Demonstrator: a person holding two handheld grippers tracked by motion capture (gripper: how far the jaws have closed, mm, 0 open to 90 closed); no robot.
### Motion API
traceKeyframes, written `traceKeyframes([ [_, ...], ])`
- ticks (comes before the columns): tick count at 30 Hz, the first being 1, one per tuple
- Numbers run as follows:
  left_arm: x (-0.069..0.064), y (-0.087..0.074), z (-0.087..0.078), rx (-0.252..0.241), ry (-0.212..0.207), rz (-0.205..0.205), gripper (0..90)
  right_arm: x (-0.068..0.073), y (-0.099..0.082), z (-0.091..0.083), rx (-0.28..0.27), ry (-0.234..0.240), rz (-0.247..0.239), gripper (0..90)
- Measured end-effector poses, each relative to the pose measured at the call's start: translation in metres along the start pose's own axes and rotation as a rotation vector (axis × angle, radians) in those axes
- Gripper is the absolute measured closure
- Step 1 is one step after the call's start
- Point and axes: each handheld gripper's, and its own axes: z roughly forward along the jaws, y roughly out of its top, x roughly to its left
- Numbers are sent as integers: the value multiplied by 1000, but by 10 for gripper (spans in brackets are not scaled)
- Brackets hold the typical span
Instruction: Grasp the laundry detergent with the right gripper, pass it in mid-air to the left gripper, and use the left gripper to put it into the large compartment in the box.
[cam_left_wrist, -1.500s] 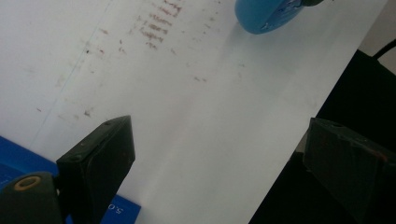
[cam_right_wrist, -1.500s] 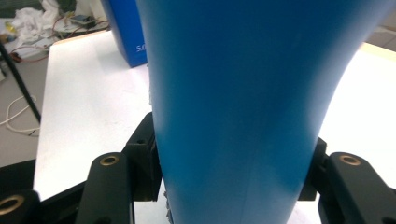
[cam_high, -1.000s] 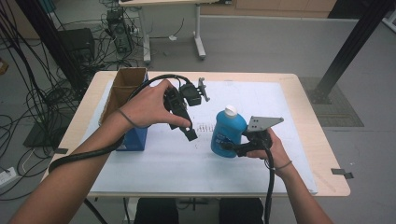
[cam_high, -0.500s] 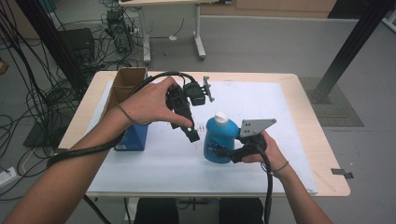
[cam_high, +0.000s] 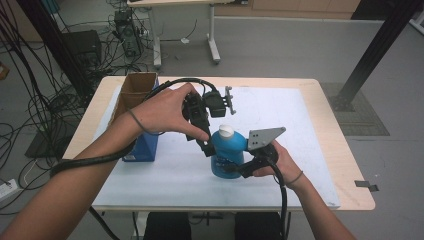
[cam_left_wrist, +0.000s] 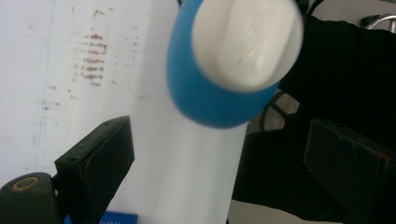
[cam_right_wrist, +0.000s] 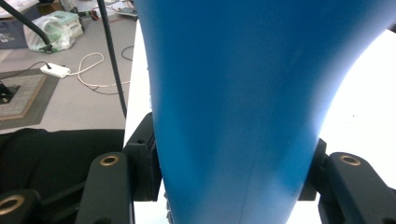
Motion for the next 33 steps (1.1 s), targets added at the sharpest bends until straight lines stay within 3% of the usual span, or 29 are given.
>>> traceKeyframes([
  [19, -11, 30, 12, 82, -15, 74, 86, -1, 11, 17, 26, 62, -43, 415],
  [33, -9, 29, 13, 77, -19, 69, 86, 0, 11, 18, 21, 58, -47, 415],
])
